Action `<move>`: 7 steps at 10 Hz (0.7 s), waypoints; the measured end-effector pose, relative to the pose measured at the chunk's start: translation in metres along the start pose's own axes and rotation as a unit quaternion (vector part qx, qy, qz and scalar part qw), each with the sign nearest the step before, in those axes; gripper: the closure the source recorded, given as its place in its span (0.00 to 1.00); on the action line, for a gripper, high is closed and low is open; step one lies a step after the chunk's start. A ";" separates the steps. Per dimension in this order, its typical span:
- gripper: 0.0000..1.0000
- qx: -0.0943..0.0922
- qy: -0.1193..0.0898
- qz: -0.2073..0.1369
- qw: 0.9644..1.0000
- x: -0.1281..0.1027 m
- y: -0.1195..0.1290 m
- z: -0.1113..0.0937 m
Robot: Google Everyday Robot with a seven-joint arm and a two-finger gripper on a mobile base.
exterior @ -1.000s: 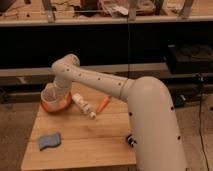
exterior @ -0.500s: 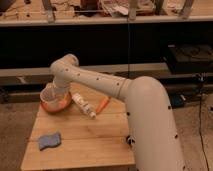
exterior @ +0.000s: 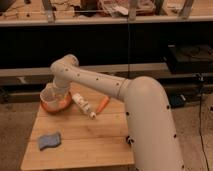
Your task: Place the ceramic cup in the ceramic bowl
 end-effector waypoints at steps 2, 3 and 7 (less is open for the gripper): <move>1.00 0.000 -0.001 -0.001 1.000 0.000 -0.001 0.002; 1.00 0.000 -0.001 -0.001 1.000 0.000 -0.001 0.002; 0.79 0.000 -0.002 -0.001 1.000 0.001 0.001 0.004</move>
